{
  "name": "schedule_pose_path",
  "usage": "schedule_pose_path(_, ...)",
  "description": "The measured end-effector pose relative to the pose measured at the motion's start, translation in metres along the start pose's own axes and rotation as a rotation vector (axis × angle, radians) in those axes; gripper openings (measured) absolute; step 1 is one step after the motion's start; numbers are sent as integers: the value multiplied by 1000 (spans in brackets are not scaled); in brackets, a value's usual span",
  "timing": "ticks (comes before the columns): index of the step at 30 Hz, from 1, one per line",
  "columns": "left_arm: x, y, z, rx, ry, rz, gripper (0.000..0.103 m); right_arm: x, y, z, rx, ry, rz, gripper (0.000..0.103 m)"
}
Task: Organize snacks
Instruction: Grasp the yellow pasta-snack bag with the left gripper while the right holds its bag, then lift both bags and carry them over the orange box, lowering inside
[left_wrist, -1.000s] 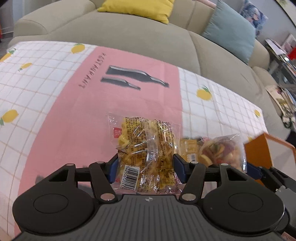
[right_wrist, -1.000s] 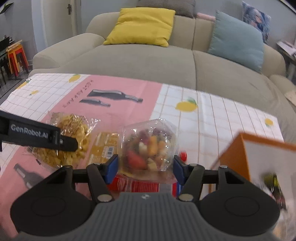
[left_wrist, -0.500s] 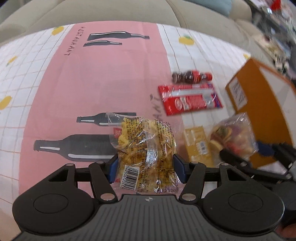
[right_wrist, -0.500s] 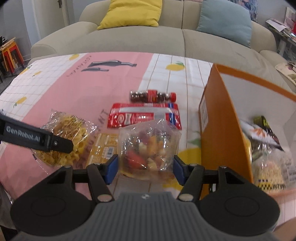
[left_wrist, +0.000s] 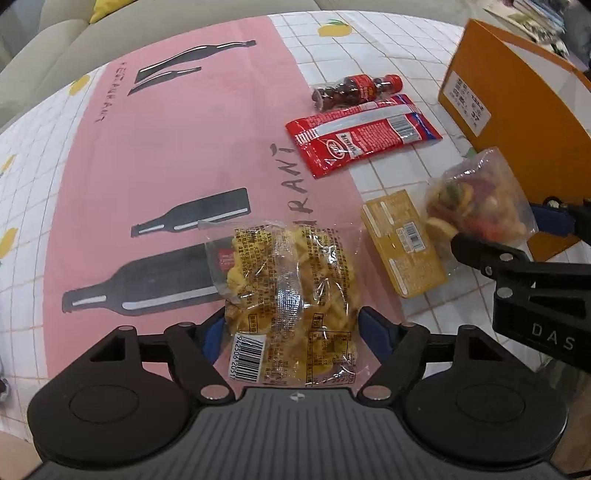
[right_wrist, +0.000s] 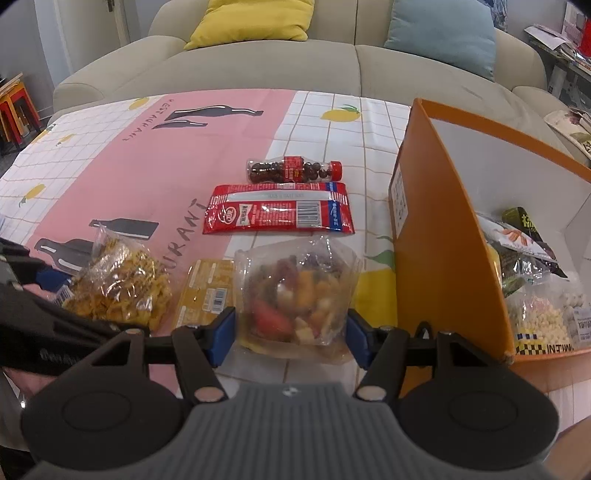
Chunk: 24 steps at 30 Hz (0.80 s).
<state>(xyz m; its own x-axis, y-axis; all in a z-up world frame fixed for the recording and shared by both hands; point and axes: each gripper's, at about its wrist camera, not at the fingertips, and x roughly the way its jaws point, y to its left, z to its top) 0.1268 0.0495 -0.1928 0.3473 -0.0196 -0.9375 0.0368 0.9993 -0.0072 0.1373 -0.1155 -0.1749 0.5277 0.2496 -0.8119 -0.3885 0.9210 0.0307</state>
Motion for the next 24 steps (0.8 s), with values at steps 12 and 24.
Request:
schedule_pose_path(12, -15, 6, -1, -81, -58, -55, 72, -9, 1, 4, 0, -16, 10, 60)
schedule_pose_path(24, -78, 4, 12, -168, -202, -140, 70, -66, -21, 20, 117, -109, 24, 60)
